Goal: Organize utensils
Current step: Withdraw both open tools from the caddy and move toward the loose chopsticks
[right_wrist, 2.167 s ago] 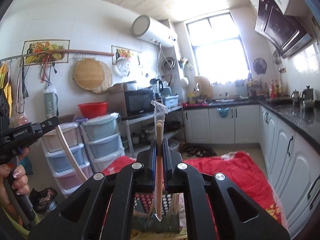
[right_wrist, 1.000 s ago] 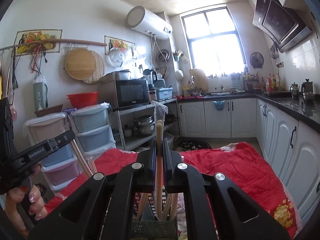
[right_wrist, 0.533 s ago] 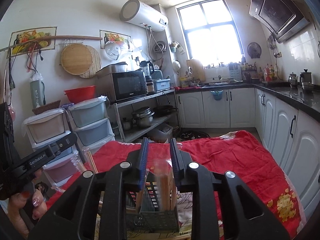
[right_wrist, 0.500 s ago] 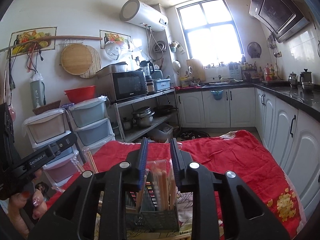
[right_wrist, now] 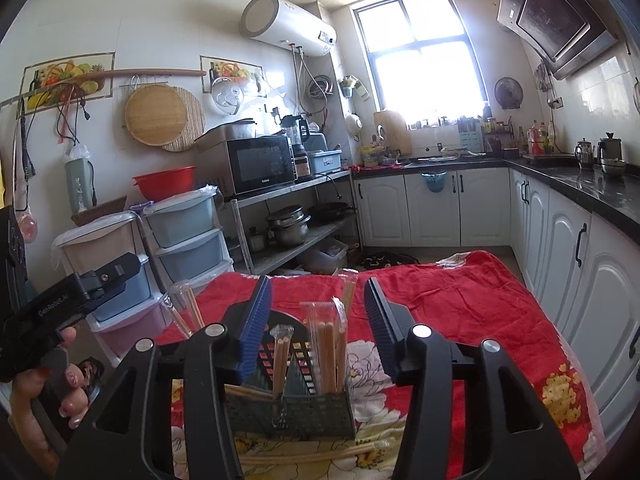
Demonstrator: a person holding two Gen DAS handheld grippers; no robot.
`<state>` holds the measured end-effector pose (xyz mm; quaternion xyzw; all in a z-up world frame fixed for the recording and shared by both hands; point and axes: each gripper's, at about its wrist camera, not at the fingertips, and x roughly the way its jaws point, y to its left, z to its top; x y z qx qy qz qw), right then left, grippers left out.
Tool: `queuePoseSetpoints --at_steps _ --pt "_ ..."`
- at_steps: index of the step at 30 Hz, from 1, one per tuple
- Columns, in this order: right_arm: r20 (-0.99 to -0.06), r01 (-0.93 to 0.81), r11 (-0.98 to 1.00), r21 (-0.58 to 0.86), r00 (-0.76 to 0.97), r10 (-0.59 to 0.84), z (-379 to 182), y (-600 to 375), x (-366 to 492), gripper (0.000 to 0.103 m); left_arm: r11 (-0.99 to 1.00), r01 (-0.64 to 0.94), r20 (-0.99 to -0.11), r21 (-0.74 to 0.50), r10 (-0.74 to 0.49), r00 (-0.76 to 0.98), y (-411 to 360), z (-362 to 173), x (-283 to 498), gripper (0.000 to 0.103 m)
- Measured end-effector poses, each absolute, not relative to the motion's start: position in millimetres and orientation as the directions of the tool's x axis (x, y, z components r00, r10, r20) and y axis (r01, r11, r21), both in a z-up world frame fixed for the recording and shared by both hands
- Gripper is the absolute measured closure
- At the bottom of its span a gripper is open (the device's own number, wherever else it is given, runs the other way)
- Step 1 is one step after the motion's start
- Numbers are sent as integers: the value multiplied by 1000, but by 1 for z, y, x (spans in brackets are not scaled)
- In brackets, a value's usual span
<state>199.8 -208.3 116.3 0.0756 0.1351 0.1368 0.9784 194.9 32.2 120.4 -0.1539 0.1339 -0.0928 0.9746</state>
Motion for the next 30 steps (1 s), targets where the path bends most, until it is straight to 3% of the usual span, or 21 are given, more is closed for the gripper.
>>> queuePoseSetpoints --at_steps 3,8,20,30 --pt "-255 -246 950 191 922 290 115 -212 195 52 934 141 -227 -329 -223 948 34 120 186 20" --pt "-270 -244 950 197 918 292 111 -218 184 47 934 151 -227 -325 -232 946 34 118 171 11" --pt "-302 -257 945 202 901 310 101 -221 160 39 939 158 -247 -305 -238 939 29 108 148 11" --pt "-341 -281 940 195 879 333 87 -215 146 38 931 142 -292 -335 -246 924 36 88 139 11"
